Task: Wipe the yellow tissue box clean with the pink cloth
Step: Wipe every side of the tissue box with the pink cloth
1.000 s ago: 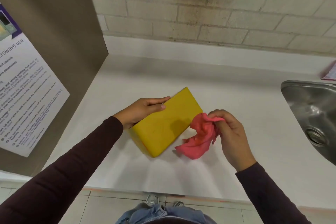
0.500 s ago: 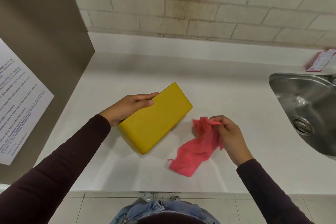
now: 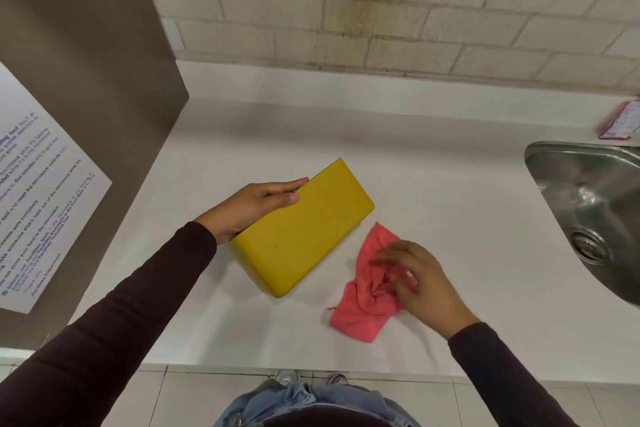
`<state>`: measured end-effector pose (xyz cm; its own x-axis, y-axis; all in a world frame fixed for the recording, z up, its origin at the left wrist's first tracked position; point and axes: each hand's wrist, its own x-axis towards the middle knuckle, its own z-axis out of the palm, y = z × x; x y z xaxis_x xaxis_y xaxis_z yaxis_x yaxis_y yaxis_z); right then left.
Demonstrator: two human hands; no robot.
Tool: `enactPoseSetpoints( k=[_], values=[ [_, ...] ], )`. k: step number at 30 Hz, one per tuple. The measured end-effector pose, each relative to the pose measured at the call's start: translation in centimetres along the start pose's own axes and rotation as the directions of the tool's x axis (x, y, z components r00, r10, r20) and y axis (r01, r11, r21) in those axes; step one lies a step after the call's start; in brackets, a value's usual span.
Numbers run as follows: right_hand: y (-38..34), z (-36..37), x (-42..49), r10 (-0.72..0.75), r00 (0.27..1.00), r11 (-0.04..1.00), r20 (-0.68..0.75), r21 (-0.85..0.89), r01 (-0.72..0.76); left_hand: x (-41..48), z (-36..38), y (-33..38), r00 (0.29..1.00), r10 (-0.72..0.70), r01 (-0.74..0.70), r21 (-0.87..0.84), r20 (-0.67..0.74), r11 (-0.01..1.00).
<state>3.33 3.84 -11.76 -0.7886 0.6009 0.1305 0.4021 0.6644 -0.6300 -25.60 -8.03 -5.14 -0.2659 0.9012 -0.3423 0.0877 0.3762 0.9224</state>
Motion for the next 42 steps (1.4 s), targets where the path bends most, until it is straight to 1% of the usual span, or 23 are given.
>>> enactPoseSetpoints(
  k=[1, 3, 4, 5, 7, 8, 9, 10, 11, 12, 15, 18, 20, 21, 22, 24, 25, 27, 29, 32, 35, 38, 42],
  values=[
    [0.6, -0.2, 0.4, 0.019, 0.991, 0.994, 0.136, -0.108, -0.004, 0.0, 0.0, -0.1, 1.000, 0.002, -0.002, 0.000, 0.002, 1.000],
    [1.7, -0.3, 0.8, 0.140, 0.905, 0.957, 0.401, -0.289, -0.020, 0.0, 0.0, -0.1, 1.000, 0.006, -0.006, -0.005, 0.010, 1.000],
    [2.1, -0.2, 0.8, 0.182, 0.869, 0.938, 0.460, -0.348, -0.012, 0.0, 0.1, -0.1, 1.000, 0.009, -0.009, -0.006, 0.011, 1.000],
    [2.4, 0.2, 0.6, 0.189, 0.859, 0.925, 0.475, -0.380, 0.007, 0.0, 0.1, 0.0, 1.000, 0.012, -0.012, -0.007, 0.014, 1.000],
    [2.3, 0.7, 0.1, 0.123, 0.896, 0.923, 0.427, -0.382, 0.055, 0.0, 0.2, 0.0, 1.000, 0.014, -0.014, -0.009, 0.016, 1.000],
    [2.0, 0.7, 0.0, 0.091, 0.913, 0.942, 0.398, -0.332, 0.051, 0.0, 0.3, 0.0, 1.000, 0.017, -0.017, -0.007, 0.019, 1.000],
    [1.5, 0.5, -0.2, 0.096, 0.924, 0.978, 0.371, -0.209, -0.018, -0.1, 0.4, 0.1, 1.000, 0.022, -0.022, -0.003, 0.021, 1.000],
    [0.8, 0.1, -0.2, 0.128, 0.927, 0.992, 0.352, -0.028, -0.126, -0.2, 0.5, 0.1, 0.999, 0.027, -0.027, -0.001, 0.022, 1.000],
    [0.0, -0.5, 0.0, 0.162, 0.926, 0.963, 0.340, 0.152, -0.225, -0.2, 0.5, 0.2, 0.999, 0.033, -0.033, -0.002, 0.022, 0.999],
    [-1.0, -1.4, 0.4, 0.171, 0.932, 0.920, 0.319, 0.288, -0.267, -0.3, 0.6, 0.1, 0.999, 0.037, -0.037, -0.002, 0.022, 0.999],
    [-4.4, -3.6, 2.0, 0.052, 0.974, 0.853, 0.220, 0.498, -0.158, -0.3, 0.7, 0.0, 0.999, 0.033, -0.033, -0.003, 0.016, 0.999],
    [-7.8, -3.9, 4.1, -0.040, 0.998, 0.801, 0.058, 0.599, -0.003, -0.3, 0.6, -0.1, 0.999, 0.040, -0.040, -0.003, 0.013, 0.999],
    [-9.5, -2.7, 5.6, -0.024, 0.995, 0.842, -0.092, 0.535, 0.070, -0.3, 0.7, -0.1, 0.999, 0.054, -0.054, 0.007, 0.009, 0.999],
    [-10.1, -1.9, 6.1, -0.027, 0.987, 0.886, -0.156, 0.453, 0.096, -0.3, 0.8, 0.0, 0.998, 0.059, -0.059, 0.009, 0.009, 0.998],
    [-10.6, -0.9, 6.4, -0.060, 0.976, 0.940, -0.208, 0.317, 0.126, -0.3, 1.0, 0.0, 0.998, 0.063, -0.063, 0.010, 0.008, 0.998],
    [-10.7, 1.5, 6.3, -0.130, 0.964, 0.988, -0.234, 0.048, 0.145, -0.4, 1.1, 0.0, 0.998, 0.063, -0.063, 0.012, 0.006, 0.998],
    [-10.8, 2.5, 6.0, -0.123, 0.968, 0.992, -0.218, -0.011, 0.124, -0.5, 1.2, 0.1, 0.998, 0.064, -0.064, 0.014, 0.004, 0.998],
    [-11.3, 4.0, 5.6, -0.063, 0.976, 0.998, -0.210, -0.024, 0.059, -0.5, 1.0, 0.2, 0.998, 0.067, -0.067, 0.016, 0.004, 0.998],
    [-11.7, 4.8, 5.7, -0.027, 0.967, 0.999, -0.253, -0.037, 0.019, -0.4, 0.8, 0.6, 0.997, 0.072, -0.072, 0.030, -0.001, 0.997],
    [-12.6, 5.6, 6.1, -0.054, 0.959, 0.998, -0.278, -0.043, 0.043, -0.3, 0.4, 0.6, 0.997, 0.069, -0.068, 0.025, -0.019, 0.997],
    [-12.9, 6.3, 5.6, -0.194, 0.942, 0.980, -0.272, -0.090, 0.176, -0.3, 0.2, 0.3, 0.998, 0.068, -0.068, 0.033, -0.013, 0.997],
    [-11.5, 5.9, 5.2, -0.361, 0.904, 0.930, -0.229, -0.153, 0.333, -0.2, 0.4, 0.3, 0.997, 0.067, -0.068, 0.019, 0.023, 0.998],
    [-8.2, 3.9, 4.5, -0.595, 0.803, 0.789, -0.036, -0.219, 0.574, -0.3, 0.5, 0.0, 0.998, 0.063, -0.064, 0.019, 0.014, 0.998]
  ],
)
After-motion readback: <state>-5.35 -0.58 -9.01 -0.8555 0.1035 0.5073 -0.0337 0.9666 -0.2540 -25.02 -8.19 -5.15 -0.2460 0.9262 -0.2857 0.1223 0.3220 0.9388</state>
